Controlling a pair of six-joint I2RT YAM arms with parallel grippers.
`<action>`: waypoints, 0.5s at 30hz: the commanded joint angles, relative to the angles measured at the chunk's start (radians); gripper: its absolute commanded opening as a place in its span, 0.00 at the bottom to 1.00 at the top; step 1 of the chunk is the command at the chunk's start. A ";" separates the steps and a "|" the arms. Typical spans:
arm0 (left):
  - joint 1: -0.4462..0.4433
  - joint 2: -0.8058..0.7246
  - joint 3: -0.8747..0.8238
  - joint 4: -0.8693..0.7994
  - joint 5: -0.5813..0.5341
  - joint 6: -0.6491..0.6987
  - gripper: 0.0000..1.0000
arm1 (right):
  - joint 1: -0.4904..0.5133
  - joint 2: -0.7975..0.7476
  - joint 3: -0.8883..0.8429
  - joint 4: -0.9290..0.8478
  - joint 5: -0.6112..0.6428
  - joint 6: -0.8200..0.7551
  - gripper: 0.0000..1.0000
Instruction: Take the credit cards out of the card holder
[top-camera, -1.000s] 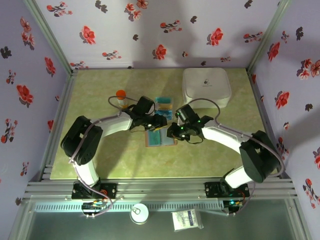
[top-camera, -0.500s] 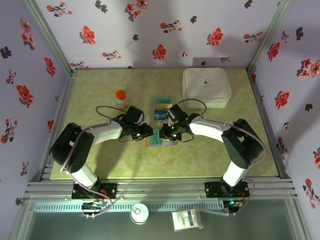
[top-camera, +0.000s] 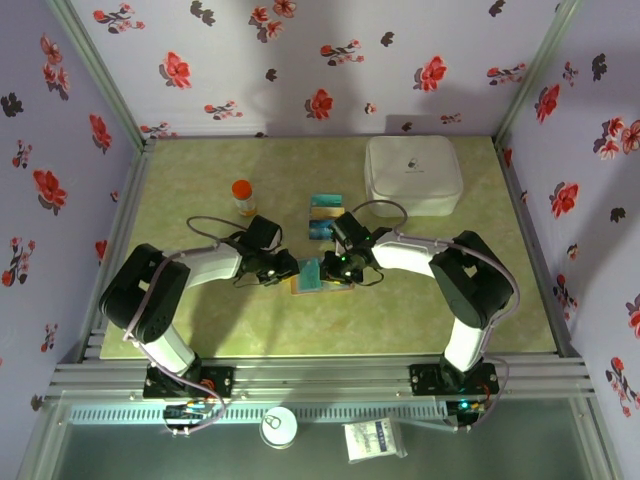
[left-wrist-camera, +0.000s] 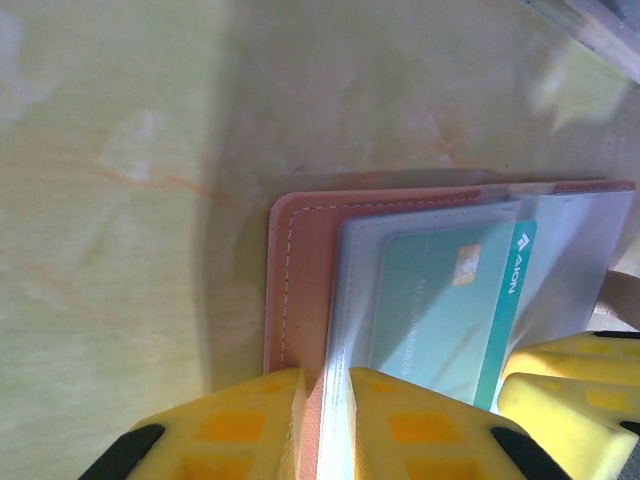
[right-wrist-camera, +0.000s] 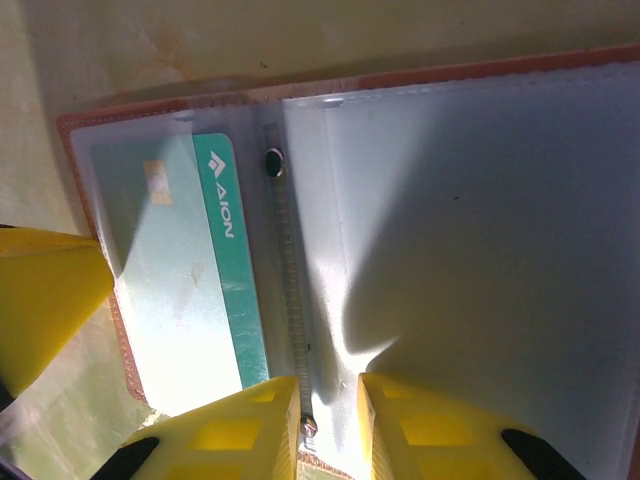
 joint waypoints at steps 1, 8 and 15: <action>0.011 0.020 -0.013 -0.012 -0.016 0.032 0.18 | -0.006 0.018 -0.020 -0.033 0.048 -0.007 0.23; 0.015 0.020 0.000 -0.021 -0.015 0.041 0.17 | -0.006 -0.044 -0.018 -0.039 0.026 0.013 0.24; 0.028 -0.014 0.019 -0.050 -0.015 0.055 0.17 | -0.004 -0.117 -0.004 -0.047 0.009 0.024 0.24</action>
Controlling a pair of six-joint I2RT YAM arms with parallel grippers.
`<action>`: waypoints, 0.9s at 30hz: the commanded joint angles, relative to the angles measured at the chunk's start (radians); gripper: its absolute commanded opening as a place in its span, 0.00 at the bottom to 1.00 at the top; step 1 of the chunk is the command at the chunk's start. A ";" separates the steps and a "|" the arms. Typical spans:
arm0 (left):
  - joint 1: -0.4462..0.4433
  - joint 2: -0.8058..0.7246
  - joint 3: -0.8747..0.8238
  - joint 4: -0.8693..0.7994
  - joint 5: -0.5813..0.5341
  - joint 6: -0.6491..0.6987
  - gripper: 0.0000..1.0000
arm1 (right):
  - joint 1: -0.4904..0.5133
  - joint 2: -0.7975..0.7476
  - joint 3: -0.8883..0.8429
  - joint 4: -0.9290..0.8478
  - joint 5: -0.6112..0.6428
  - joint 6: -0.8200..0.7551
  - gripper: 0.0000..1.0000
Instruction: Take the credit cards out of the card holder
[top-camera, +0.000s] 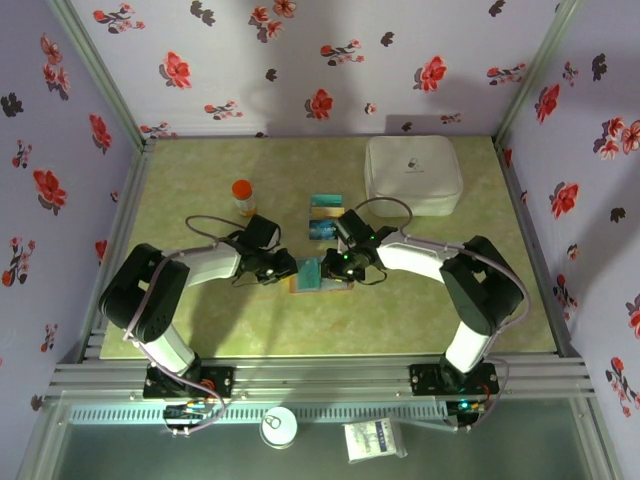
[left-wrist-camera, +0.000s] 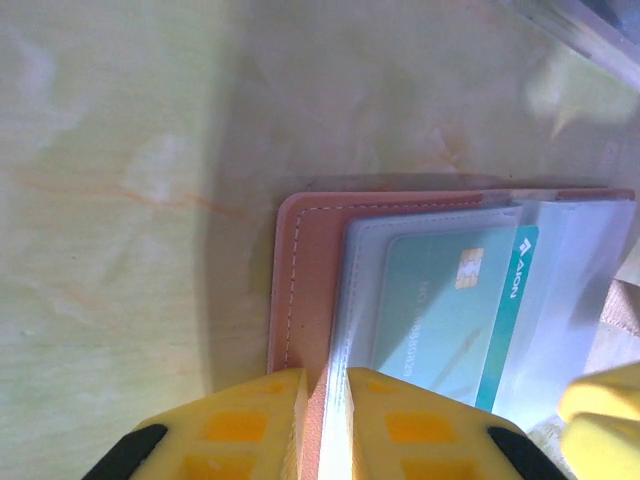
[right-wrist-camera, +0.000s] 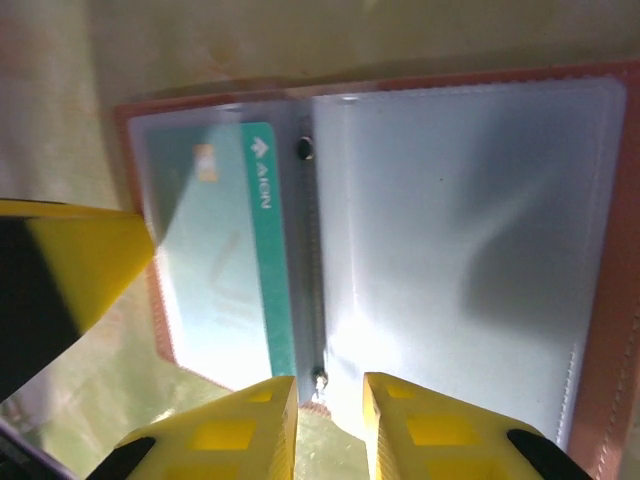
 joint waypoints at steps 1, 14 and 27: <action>0.014 -0.020 0.022 -0.052 -0.015 0.036 0.17 | -0.004 -0.045 0.006 -0.025 0.006 0.019 0.25; 0.021 -0.091 0.054 -0.110 -0.017 0.043 0.17 | -0.004 -0.002 0.052 -0.001 -0.035 0.020 0.25; 0.003 -0.071 0.056 -0.086 -0.002 0.028 0.17 | -0.004 -0.104 0.042 -0.139 0.144 -0.024 0.37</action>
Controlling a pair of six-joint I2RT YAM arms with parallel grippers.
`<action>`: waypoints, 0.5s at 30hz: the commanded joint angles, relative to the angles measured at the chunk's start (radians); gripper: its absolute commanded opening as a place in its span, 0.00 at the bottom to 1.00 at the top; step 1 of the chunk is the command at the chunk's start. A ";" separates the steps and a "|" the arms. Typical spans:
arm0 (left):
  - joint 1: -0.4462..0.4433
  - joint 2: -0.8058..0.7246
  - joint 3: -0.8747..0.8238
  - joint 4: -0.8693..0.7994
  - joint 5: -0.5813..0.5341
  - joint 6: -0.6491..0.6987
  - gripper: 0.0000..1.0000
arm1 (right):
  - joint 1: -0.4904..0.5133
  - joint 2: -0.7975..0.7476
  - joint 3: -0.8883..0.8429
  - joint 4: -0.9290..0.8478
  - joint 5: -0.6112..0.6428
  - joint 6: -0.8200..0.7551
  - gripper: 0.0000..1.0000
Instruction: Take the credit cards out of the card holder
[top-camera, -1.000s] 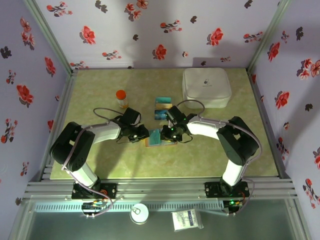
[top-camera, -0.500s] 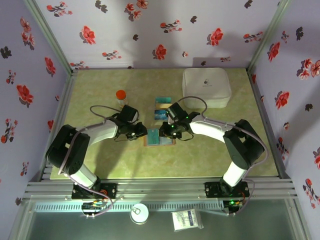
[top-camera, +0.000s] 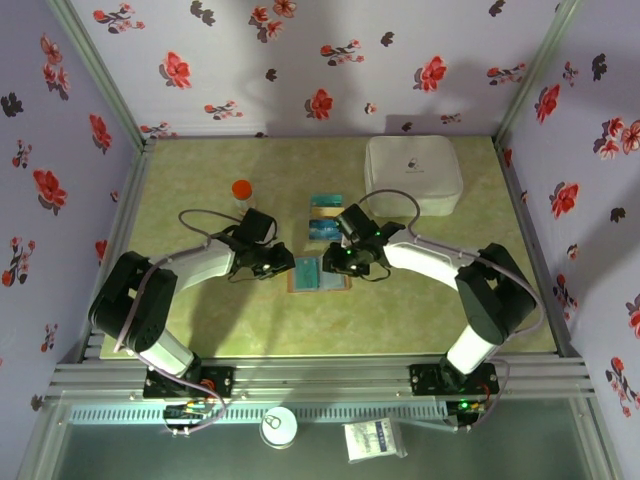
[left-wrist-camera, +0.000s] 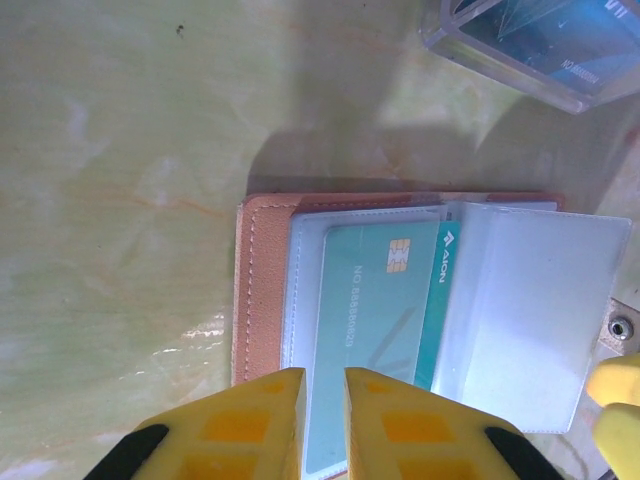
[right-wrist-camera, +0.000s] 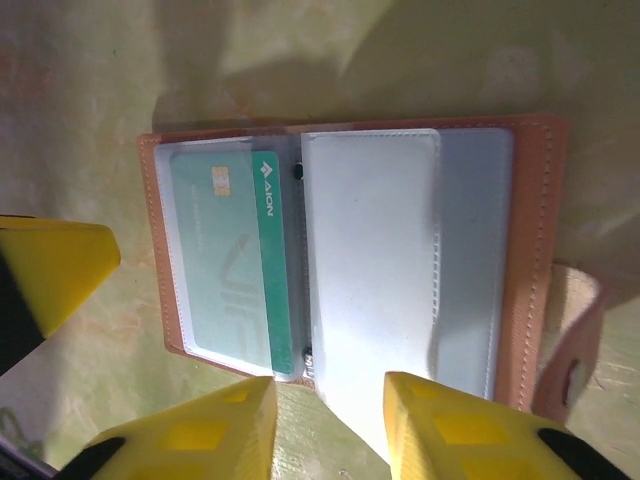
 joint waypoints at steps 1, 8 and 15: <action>-0.009 0.001 0.025 -0.007 0.006 0.003 0.17 | -0.005 -0.035 0.008 -0.058 0.071 -0.017 0.37; -0.010 0.009 0.028 -0.006 0.009 0.004 0.16 | -0.006 0.016 0.008 -0.030 0.027 -0.013 0.36; -0.011 0.014 0.023 0.002 0.015 0.000 0.16 | -0.006 0.039 0.017 -0.052 0.047 -0.015 0.36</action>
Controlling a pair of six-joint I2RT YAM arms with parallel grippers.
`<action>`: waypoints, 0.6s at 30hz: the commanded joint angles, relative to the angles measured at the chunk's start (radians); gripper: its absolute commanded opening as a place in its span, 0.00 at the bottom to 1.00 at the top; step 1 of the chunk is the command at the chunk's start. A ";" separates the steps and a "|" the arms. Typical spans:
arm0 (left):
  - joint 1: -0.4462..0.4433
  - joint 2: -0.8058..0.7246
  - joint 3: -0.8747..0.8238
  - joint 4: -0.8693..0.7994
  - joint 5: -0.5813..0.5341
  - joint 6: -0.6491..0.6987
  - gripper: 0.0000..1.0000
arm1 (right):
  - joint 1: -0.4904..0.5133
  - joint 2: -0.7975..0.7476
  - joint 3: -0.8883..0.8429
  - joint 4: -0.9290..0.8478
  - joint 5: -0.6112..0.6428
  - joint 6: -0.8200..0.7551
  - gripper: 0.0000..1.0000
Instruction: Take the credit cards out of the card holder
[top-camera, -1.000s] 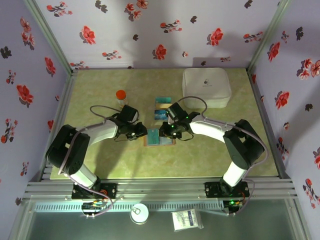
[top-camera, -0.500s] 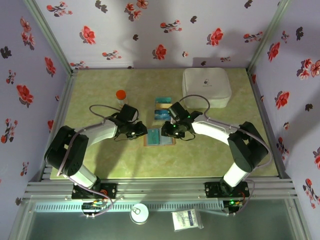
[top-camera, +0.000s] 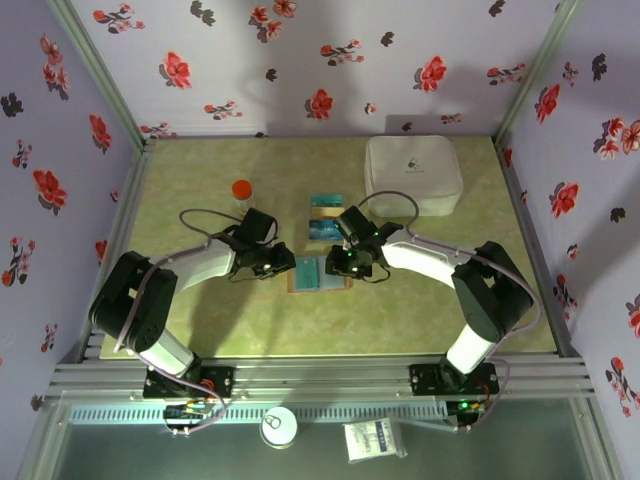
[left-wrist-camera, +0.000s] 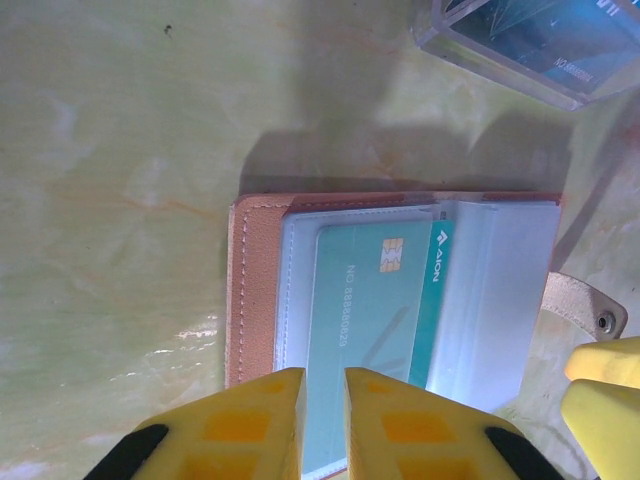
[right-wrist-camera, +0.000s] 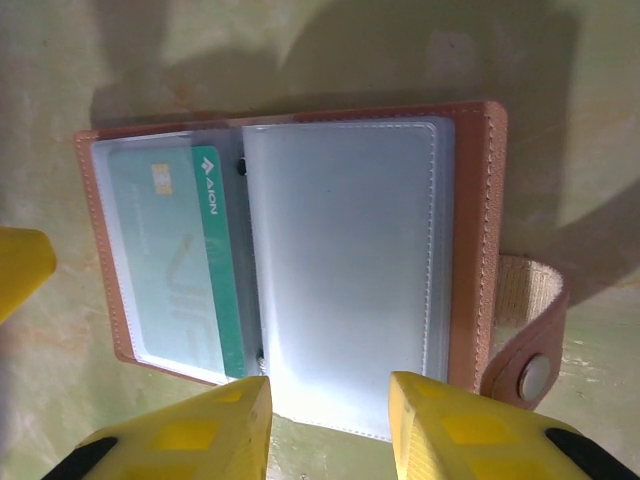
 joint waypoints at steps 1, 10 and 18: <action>-0.006 0.015 0.020 0.002 0.015 0.000 0.16 | -0.006 0.010 0.018 -0.020 0.011 -0.012 0.36; -0.007 0.025 0.019 -0.004 0.002 0.008 0.13 | 0.007 0.018 0.032 0.086 -0.105 0.023 0.32; -0.027 0.048 0.015 0.040 0.032 -0.009 0.06 | 0.013 0.086 0.068 0.150 -0.178 0.041 0.28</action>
